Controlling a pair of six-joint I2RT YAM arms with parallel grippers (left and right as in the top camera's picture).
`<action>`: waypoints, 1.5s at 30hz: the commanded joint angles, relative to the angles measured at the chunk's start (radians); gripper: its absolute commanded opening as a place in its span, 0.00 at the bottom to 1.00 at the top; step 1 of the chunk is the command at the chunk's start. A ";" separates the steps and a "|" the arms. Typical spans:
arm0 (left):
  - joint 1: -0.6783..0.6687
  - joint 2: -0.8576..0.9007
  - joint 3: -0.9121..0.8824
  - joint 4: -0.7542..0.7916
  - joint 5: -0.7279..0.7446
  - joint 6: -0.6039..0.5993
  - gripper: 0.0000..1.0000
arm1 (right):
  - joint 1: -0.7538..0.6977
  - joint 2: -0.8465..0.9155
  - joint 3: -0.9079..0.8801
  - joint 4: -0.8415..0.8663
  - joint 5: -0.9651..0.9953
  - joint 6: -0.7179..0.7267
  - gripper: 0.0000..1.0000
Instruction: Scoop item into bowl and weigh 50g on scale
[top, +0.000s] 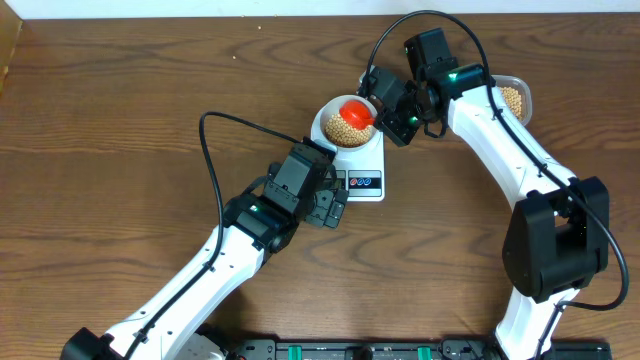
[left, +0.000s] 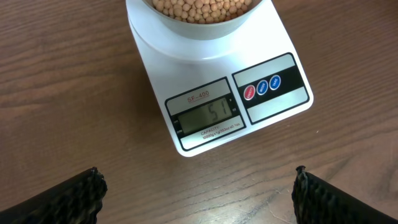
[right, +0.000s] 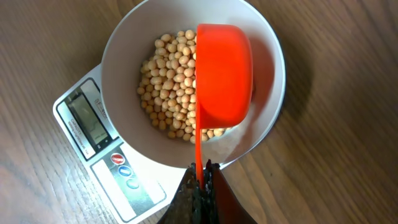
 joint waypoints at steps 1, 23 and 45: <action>0.005 0.003 -0.010 0.000 -0.009 -0.001 0.98 | 0.008 0.008 -0.009 -0.004 0.000 -0.005 0.01; 0.005 0.003 -0.010 0.000 -0.009 -0.001 0.98 | 0.030 0.008 -0.018 -0.003 -0.003 -0.004 0.01; 0.005 0.003 -0.010 0.000 -0.009 -0.001 0.98 | -0.025 0.006 -0.011 0.019 -0.188 0.065 0.01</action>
